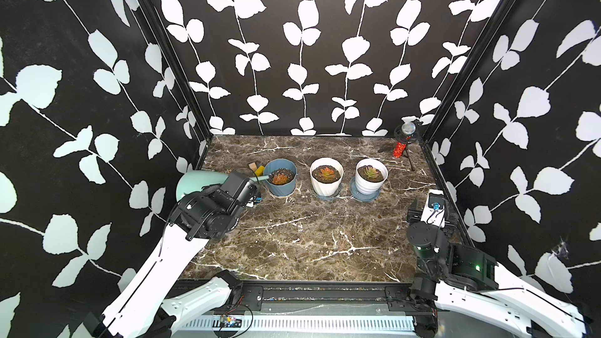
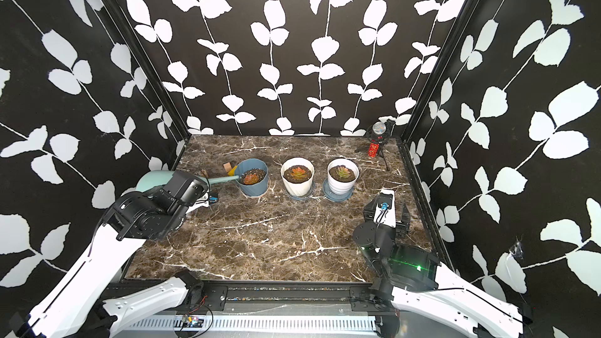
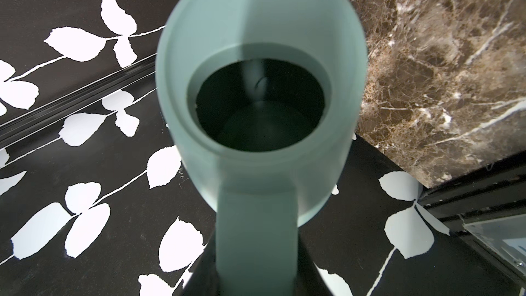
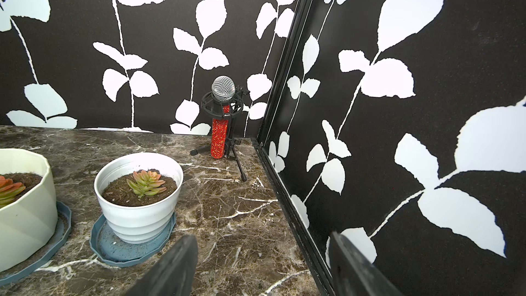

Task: Water the succulent around the soil edge
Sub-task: Water the soil of the potted plant with water.

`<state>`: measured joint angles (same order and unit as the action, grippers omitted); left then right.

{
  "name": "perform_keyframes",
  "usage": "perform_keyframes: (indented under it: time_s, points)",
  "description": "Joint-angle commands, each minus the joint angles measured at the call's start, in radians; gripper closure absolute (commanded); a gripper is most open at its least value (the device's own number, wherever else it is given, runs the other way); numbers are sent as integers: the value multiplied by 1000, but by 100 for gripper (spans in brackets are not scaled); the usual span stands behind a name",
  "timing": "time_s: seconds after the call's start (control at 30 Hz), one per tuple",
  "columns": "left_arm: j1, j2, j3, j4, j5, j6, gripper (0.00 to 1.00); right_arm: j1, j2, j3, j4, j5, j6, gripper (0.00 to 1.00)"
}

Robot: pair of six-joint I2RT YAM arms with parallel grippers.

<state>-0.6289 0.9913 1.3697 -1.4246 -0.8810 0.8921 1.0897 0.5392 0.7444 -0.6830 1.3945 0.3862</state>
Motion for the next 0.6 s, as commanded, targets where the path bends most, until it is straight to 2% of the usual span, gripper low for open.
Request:
perform_keyframes:
  time_s: [0.0, 0.57]
  points:
    - [13, -2, 1, 51, -51, 10, 100, -8, -8, -17, -4, 20, 8, 24]
    - [43, 52, 4, 117, -39, 18, 100, -8, -9, -18, 26, 28, -23, 24]
